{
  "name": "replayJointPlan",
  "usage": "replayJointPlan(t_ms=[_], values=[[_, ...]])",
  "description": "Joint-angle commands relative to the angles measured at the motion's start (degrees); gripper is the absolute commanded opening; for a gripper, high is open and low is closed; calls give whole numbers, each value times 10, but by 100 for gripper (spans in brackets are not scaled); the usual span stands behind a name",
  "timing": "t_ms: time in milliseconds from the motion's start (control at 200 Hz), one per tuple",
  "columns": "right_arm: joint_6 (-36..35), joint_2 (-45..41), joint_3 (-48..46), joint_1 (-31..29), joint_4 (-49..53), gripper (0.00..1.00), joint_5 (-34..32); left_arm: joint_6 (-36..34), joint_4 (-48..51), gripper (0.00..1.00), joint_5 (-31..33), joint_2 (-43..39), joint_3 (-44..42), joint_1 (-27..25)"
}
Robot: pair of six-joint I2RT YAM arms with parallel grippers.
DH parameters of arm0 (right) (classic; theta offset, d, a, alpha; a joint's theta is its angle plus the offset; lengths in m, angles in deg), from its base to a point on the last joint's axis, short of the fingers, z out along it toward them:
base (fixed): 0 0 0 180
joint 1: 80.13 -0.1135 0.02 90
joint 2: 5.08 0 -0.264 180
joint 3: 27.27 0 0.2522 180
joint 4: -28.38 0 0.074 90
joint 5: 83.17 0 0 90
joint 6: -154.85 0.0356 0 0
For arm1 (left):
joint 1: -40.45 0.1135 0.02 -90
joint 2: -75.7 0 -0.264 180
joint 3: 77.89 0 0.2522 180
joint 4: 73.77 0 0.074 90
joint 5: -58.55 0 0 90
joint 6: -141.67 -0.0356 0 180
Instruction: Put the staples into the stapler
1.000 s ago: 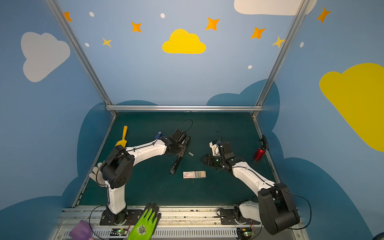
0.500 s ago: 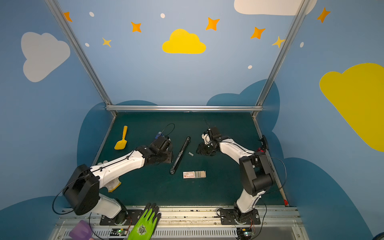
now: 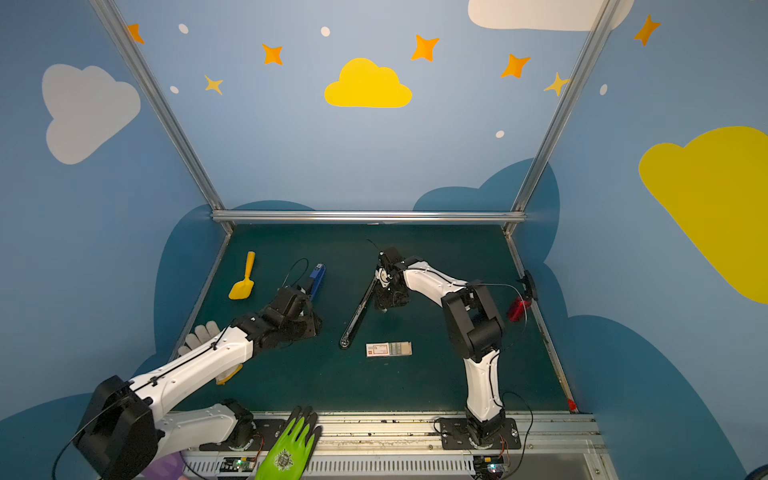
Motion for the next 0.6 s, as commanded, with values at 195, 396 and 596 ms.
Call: replayJointPlan(t_ms=[195, 396, 596], values=[[-38, 36, 19, -17, 26, 52, -68, 9, -2, 51, -16, -13, -3, 11], [-50, 48, 21, -34, 24, 46, -79, 9, -2, 51, -17, -12, -5, 15], [-52, 55, 8, -51, 22, 37, -92, 7, -5, 51, -20, -10, -11, 20]])
